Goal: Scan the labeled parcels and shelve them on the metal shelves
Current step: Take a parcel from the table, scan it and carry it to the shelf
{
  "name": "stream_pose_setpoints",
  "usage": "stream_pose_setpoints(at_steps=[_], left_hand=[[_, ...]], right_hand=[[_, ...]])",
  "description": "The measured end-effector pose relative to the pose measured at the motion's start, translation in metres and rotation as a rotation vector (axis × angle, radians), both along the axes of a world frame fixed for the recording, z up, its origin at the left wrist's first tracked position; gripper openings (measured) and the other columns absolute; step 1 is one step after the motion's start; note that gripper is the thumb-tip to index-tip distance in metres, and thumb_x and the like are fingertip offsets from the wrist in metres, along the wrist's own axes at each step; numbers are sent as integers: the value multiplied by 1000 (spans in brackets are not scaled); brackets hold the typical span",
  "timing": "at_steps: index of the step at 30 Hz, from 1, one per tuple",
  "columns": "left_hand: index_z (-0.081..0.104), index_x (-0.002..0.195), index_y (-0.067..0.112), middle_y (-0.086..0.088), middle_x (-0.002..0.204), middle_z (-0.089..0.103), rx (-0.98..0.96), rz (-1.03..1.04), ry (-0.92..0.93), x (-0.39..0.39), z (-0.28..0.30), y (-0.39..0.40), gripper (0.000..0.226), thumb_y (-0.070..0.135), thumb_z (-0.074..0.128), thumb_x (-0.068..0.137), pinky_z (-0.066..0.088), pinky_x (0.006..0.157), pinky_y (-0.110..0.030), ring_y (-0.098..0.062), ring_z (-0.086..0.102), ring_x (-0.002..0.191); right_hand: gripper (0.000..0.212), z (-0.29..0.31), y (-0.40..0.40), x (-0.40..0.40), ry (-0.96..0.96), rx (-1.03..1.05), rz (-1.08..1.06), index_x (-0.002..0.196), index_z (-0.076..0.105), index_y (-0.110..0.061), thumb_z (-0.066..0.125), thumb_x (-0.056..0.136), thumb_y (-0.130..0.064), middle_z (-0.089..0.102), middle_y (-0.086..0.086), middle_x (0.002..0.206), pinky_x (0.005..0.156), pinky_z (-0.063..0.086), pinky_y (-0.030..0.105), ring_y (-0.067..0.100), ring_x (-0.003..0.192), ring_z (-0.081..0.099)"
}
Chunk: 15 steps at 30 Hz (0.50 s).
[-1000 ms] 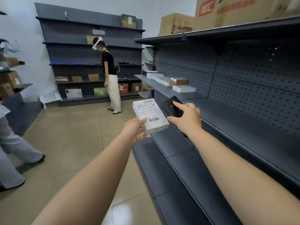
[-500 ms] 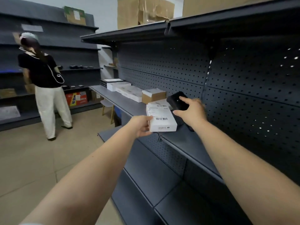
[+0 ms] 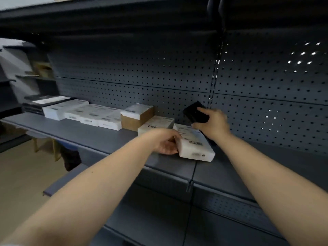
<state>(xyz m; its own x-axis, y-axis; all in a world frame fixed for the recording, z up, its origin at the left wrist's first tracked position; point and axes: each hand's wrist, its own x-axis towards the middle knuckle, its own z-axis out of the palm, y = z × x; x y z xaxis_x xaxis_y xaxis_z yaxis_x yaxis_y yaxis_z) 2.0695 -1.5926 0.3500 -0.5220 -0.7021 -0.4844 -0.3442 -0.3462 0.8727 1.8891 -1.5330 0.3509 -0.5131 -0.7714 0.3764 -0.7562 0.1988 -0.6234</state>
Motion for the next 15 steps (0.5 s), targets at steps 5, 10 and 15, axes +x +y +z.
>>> stream_pose_setpoints(at_steps=[5, 10, 15], left_hand=[[60, 108, 9, -7, 89, 63, -574, -76, -261, 7, 14, -18, 18, 20, 64, 95, 59, 65, -34, -23, 66, 83], [54, 139, 25, -6, 132, 61, -1521, -411, -392, 17, 5, -11, 42, 38, 54, 98, 46, 95, -34, -27, 55, 120], [23, 157, 33, -1, 163, 27, -1625, -765, -539, -4, -35, -5, 64, 54, 43, 101, 11, 120, -51, -24, 23, 149]], right_hand=[[71, 8, 0, 9, -1, -28, -127, 138, 50, -42, 82, 75, -38, 44, 10, 137, 109, 34, 49, 31, 131, 31], [70, 9, 0, 17, 13, -30, -218, 138, 52, -38, 82, 74, -36, 47, 11, 133, 106, 36, 40, 31, 129, 34], [72, 2, 2, 17, 25, -4, -279, 137, 53, -39, 82, 72, -41, 48, 12, 131, 104, 41, 46, 33, 126, 40]])
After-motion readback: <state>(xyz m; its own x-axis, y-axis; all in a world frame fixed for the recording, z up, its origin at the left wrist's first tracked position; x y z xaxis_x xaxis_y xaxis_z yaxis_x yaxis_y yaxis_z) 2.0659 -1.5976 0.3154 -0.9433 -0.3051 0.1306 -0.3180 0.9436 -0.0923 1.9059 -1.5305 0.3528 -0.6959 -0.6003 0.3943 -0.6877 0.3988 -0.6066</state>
